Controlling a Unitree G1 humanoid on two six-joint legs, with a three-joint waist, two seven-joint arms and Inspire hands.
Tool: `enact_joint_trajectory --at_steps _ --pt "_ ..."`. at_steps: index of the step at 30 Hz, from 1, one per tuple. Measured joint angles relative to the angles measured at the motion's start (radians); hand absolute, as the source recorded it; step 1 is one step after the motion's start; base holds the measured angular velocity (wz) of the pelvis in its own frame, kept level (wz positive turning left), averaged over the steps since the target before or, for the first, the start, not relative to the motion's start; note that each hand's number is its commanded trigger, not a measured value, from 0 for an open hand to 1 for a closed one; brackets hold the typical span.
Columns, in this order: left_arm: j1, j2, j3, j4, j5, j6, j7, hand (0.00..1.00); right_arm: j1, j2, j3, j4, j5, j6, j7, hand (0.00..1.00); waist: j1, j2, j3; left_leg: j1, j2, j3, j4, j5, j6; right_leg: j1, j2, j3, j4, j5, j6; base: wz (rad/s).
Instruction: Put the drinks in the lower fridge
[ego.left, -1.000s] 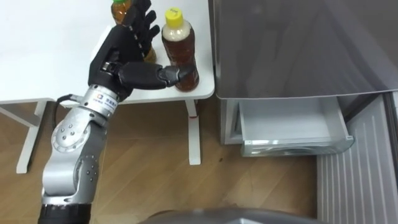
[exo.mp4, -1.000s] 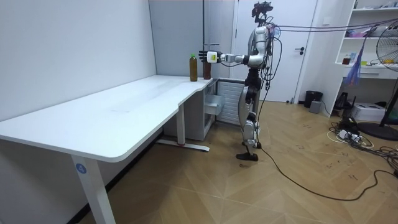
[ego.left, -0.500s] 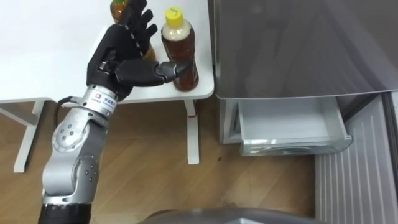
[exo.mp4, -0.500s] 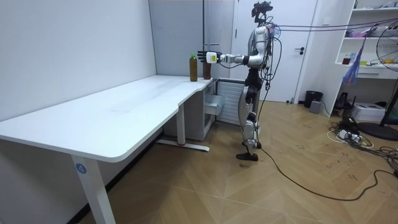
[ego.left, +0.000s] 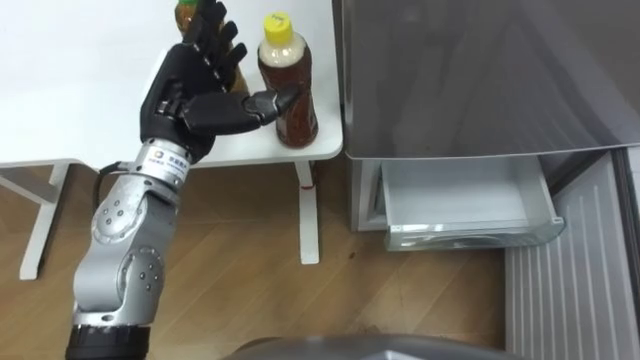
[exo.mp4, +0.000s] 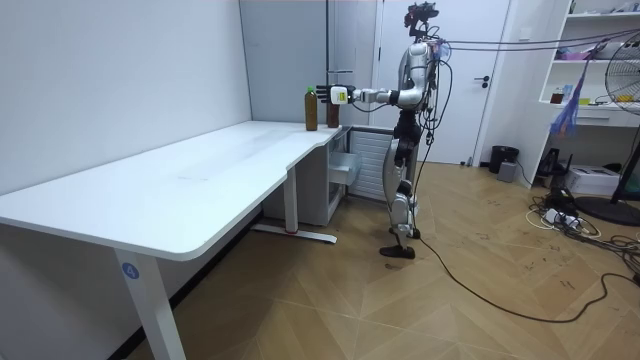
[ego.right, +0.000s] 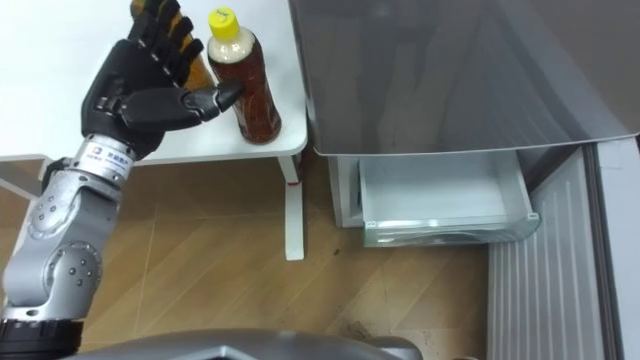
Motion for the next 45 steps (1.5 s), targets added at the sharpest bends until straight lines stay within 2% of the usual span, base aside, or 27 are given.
enact_joint_trajectory --at_steps 11,25,30,43,45 --pt "-0.006 0.000 -0.002 0.017 0.000 0.000 -0.004 0.00 0.017 0.000 -0.001 -0.022 -0.002 0.000 -0.001 0.00 -0.013 -0.013 -0.0059 0.004 0.003 0.009 -0.001 0.000 0.000 0.000 0.000 0.001 0.003 0.002 -0.003 -0.01" --pt "-0.039 0.002 -0.002 0.039 0.000 0.000 -0.010 0.00 0.009 0.000 -0.001 -0.060 -0.002 -0.001 -0.020 0.00 -0.027 -0.004 -0.0081 0.006 0.003 0.014 -0.008 0.000 0.000 -0.001 0.001 0.001 0.001 0.002 -0.003 0.00" --pt "-0.046 0.002 -0.002 0.039 0.000 0.000 -0.010 0.00 0.009 0.000 -0.001 -0.060 -0.002 -0.001 -0.032 0.00 -0.027 -0.002 -0.0049 0.006 0.004 0.016 -0.010 0.000 0.000 -0.002 0.001 0.001 0.001 0.002 -0.003 0.00" --pt "-0.048 0.002 -0.003 0.051 0.001 0.000 -0.010 0.00 0.006 0.001 -0.001 -0.059 -0.002 -0.002 -0.035 0.00 -0.028 -0.001 -0.0034 0.005 0.004 0.019 -0.015 0.000 0.000 -0.005 0.001 0.003 -0.001 0.002 -0.003 0.00" --pt "-0.048 0.002 -0.002 0.052 0.001 0.000 -0.010 0.00 0.004 0.001 -0.001 -0.059 -0.002 -0.002 -0.035 0.00 -0.028 0.000 -0.0005 0.005 0.004 0.020 -0.015 0.000 0.000 -0.005 0.000 0.003 0.000 0.002 -0.003 0.00"
